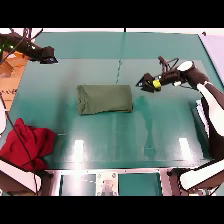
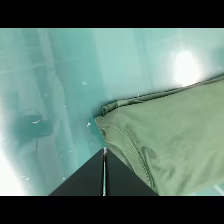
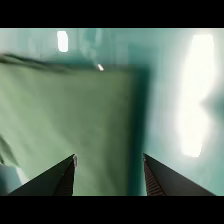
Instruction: Fold the shirts.
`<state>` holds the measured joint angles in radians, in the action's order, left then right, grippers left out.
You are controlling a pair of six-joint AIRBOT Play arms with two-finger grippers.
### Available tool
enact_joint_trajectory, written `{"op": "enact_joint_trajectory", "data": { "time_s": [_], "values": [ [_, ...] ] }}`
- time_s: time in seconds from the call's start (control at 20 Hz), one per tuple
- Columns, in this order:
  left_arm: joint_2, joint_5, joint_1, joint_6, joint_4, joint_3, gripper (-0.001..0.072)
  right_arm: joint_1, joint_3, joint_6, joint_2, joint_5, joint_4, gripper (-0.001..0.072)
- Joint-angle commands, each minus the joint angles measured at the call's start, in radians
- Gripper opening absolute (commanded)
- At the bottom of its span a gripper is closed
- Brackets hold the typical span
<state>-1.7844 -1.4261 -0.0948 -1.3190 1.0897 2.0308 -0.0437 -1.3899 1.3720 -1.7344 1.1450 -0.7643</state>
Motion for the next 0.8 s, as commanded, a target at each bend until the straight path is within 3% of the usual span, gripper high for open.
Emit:
{"op": "enact_joint_trajectory", "data": {
  "time_s": [0.0, 0.35, 0.4, 0.45, 0.5, 0.75],
  "values": [
    [0.001, 0.002, -0.002, -0.019, 0.018, 0.0, 0.0022, -0.015, 0.117, -0.029, -0.03, -0.016, 0.084, 0.0559],
    [0.001, 0.0, -0.002, -0.042, 0.018, 0.0, 0.0021, 0.154, 0.109, -0.206, -0.144, -0.091, 0.451, 0.0557],
    [0.001, 0.0, -0.002, -0.042, 0.018, 0.0, 0.0022, 0.168, 0.081, -0.206, -0.144, -0.09, 0.457, 0.0513],
    [0.001, 0.0, -0.002, -0.043, 0.018, 0.0, 0.0021, 0.174, 0.046, -0.206, -0.144, -0.086, 0.459, 0.02],
    [0.001, -0.001, -0.002, -0.043, 0.018, 0.0, 0.0021, 0.176, 0.008, -0.206, -0.144, -0.073, 0.461, 0.002],
    [0.001, -0.028, -0.002, -0.042, 0.018, 0.0, 0.0022, 0.095, -0.195, -0.107, -0.083, 0.003, 0.391, 0.0011]
  ]
}}
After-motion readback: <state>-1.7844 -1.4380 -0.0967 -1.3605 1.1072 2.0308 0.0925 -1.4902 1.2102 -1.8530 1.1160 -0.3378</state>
